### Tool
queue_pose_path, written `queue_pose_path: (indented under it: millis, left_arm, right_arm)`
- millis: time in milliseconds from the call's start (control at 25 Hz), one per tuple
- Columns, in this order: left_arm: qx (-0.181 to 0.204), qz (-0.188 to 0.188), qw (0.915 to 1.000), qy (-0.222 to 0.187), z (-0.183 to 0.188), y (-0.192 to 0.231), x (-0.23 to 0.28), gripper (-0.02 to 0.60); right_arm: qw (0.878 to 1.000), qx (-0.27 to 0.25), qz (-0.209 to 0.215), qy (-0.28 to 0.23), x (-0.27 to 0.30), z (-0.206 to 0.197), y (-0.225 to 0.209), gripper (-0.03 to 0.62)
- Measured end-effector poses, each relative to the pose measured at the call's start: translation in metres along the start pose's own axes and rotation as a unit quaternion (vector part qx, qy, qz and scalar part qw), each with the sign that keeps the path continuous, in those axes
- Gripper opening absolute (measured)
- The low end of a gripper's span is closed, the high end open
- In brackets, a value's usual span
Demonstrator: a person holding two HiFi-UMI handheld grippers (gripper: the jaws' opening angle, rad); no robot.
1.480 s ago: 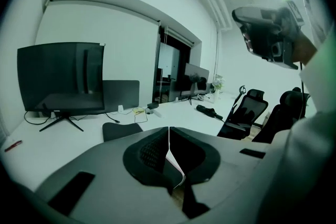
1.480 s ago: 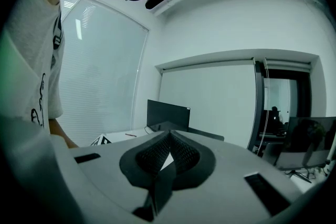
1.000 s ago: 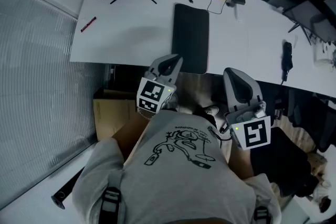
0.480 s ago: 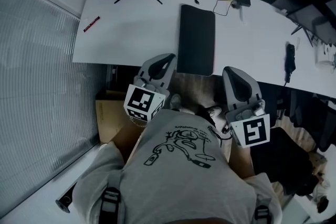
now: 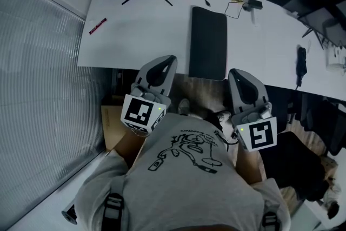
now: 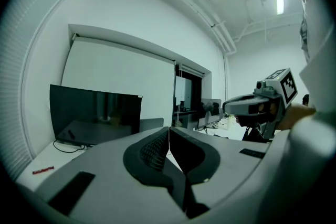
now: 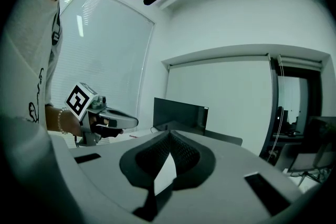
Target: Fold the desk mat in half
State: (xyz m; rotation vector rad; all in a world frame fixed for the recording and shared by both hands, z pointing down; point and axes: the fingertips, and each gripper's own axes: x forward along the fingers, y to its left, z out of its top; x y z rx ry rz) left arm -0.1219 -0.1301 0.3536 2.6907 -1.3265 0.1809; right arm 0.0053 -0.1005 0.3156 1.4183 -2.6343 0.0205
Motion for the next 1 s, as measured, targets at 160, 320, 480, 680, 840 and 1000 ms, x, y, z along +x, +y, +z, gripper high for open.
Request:
queue_pose_path:
  millis: [160,320,480,680,840,1000]
  left_arm:
    - [0.000,-0.003,1.0000,-0.001,0.001,0.005,-0.003,0.021]
    - [-0.005,-0.003,1.0000,-0.005,0.004,0.008,-0.006,0.021]
    - [-0.008,-0.003,0.9999,-0.011,0.009,0.012,-0.007,0.023]
    - [-0.006,-0.005,0.9999,-0.010,0.010,0.011,-0.007,0.023]
    - [-0.008,-0.006,0.9999,-0.010,0.006,0.013,-0.007,0.021]
    - [-0.008,-0.006,0.9999,-0.009,0.005,0.014,-0.007,0.021]
  right_arm:
    - [1.000,-0.004,-0.003,0.003,0.005,0.001,0.004,0.006]
    - [1.000,-0.002,-0.004,0.003,0.007,0.001,0.007,0.006]
    - [1.000,0.002,-0.005,0.003,0.008,0.001,0.007,0.006]
    - [1.000,0.001,-0.007,0.000,0.009,0.001,0.007,0.006]
    - [1.000,0.002,-0.007,0.000,0.012,0.000,0.008,0.006]
    - [1.000,0.002,-0.007,0.002,0.014,0.001,0.007,0.006]
